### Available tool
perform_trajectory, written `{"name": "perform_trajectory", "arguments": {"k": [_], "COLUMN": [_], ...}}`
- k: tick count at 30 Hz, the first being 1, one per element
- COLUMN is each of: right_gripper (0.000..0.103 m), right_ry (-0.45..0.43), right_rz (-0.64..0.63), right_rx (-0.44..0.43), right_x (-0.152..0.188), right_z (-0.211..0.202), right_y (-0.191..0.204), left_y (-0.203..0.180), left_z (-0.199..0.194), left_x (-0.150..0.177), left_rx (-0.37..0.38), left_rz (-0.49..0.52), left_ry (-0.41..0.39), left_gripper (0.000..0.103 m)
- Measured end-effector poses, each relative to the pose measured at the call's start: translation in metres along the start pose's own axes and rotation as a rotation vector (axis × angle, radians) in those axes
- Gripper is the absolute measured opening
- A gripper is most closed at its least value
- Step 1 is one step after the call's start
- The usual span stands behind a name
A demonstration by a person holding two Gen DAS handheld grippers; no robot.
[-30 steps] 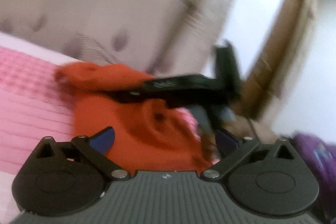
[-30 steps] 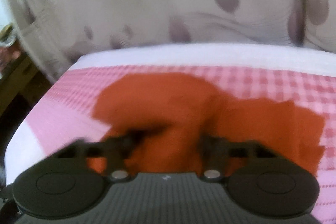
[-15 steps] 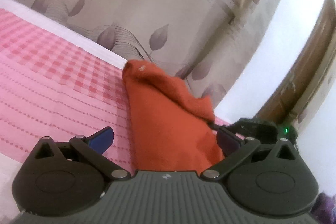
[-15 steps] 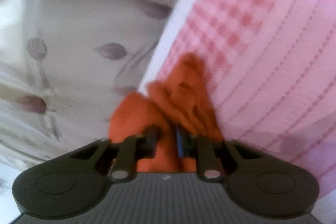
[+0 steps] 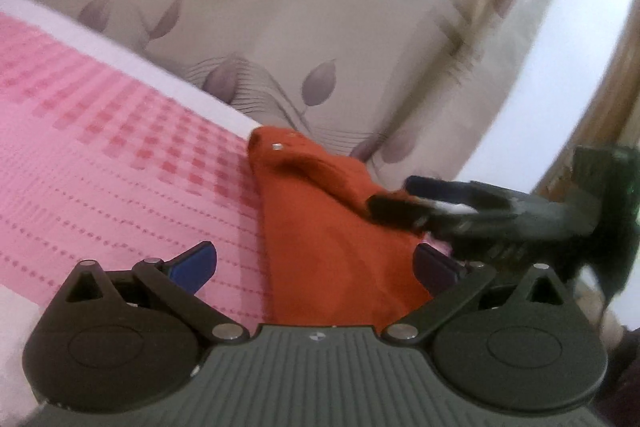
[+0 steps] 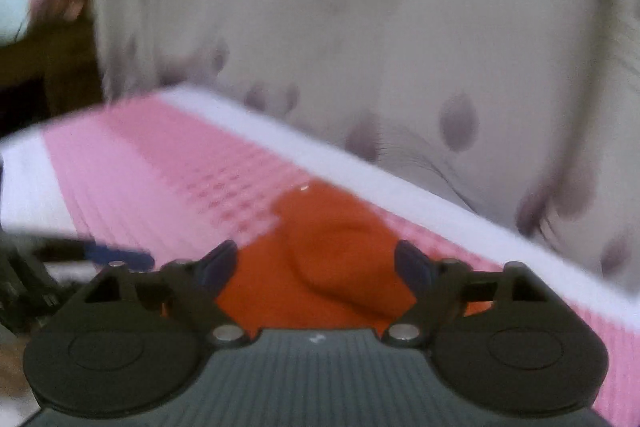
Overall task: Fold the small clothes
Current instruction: 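Grasp the folded bundle with the right gripper and tuck it under while the left gripper holds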
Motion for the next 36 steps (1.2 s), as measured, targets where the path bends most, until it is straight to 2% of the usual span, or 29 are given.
{"name": "perform_trajectory", "arguments": {"k": [2,4,6,7,8,9,11,12,13,14,15,17,19,20,21,22,24,26,31,33,34,35,36], "right_gripper": [0.086,0.08,0.046,0.042,0.036,0.034,0.034,0.035,0.035,0.036,0.036,0.039,0.048,0.056,0.065,0.07,0.073,0.076,0.077,0.07,0.059,0.028,0.017], "right_ry": [0.032,0.057,0.04,0.046,0.052,0.048,0.026,0.035,0.04,0.015,-0.056,-0.154,-0.191,-0.189,-0.165,-0.134,-0.089,-0.043,0.054,0.084,0.082,0.083,0.093], "right_rz": [-0.051,-0.008,0.096,0.135,0.159,0.222,0.436,0.598,0.757,0.893,1.022,1.108,1.086,1.06,1.028,0.996,0.919,0.866,0.775,0.75,0.726,0.722,0.741], "right_rx": [0.023,0.028,0.005,0.038,0.102,0.167,0.261,0.324,0.333,0.305,0.233,0.133,0.046,-0.014,-0.064,-0.086,-0.127,-0.108,-0.156,-0.149,-0.12,-0.112,-0.105], "right_x": [-0.001,0.001,-0.006,-0.009,-0.01,-0.012,-0.011,0.0,0.014,0.026,0.035,0.042,0.05,0.053,0.06,0.066,0.079,0.091,0.099,0.098,0.096,0.092,0.092], "right_z": [0.021,0.032,0.041,0.044,0.047,0.048,0.044,0.04,0.035,0.027,0.014,-0.013,-0.04,-0.046,-0.054,-0.056,-0.064,-0.066,-0.041,-0.03,-0.026,-0.023,-0.02], "right_y": [0.003,-0.01,-0.031,-0.044,-0.059,-0.081,-0.128,-0.16,-0.184,-0.199,-0.208,-0.209,-0.192,-0.178,-0.158,-0.142,-0.107,-0.087,-0.043,-0.031,-0.027,-0.028,-0.028], "left_y": [0.01,0.018,0.025,0.026,0.025,0.024,0.018,0.016,0.014,0.013,0.012,0.01,0.009,0.007,0.005,0.003,-0.003,-0.008,-0.017,-0.019,-0.019,-0.019,-0.018], "left_z": [0.002,0.004,0.002,0.001,0.0,0.001,0.002,0.001,0.001,0.0,0.0,0.0,0.001,0.0,0.0,-0.001,0.0,0.0,0.003,0.004,0.004,0.004,0.002], "left_x": [0.0,-0.001,-0.004,-0.005,-0.006,-0.006,-0.005,-0.005,-0.005,-0.004,-0.004,-0.004,-0.003,-0.003,-0.003,-0.002,-0.001,0.0,0.007,0.009,0.009,0.009,0.008], "left_rx": [-0.034,-0.018,-0.038,-0.04,-0.046,-0.052,-0.048,-0.051,-0.053,-0.054,-0.053,-0.051,-0.049,-0.046,-0.043,-0.041,-0.031,-0.022,0.004,0.006,0.004,-0.001,-0.008], "left_rz": [-0.056,-0.125,-0.156,-0.157,-0.151,-0.137,-0.109,-0.091,-0.077,-0.066,-0.061,-0.056,-0.048,-0.04,-0.03,-0.018,0.01,0.038,0.084,0.097,0.1,0.102,0.102], "left_ry": [0.013,0.028,0.017,0.006,0.0,0.004,0.009,0.004,0.0,-0.001,-0.002,-0.003,0.0,-0.001,-0.005,-0.007,-0.003,-0.006,0.017,0.017,0.016,0.012,0.002], "left_gripper": [0.102,0.102,0.102,0.103,0.103,0.103,0.102,0.102,0.102,0.102,0.102,0.103,0.103,0.103,0.103,0.103,0.102,0.103,0.103,0.103,0.103,0.103,0.103]}}
Point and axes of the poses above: each gripper's, at about its wrist camera, not at the fingertips, and z roughly the way its jaws point, y to its left, x to its underside, the point moved 10 cm from there along z, roughly the way its jaws point, and after that the axes turned 2 degrees about z, right-handed, at the moved point
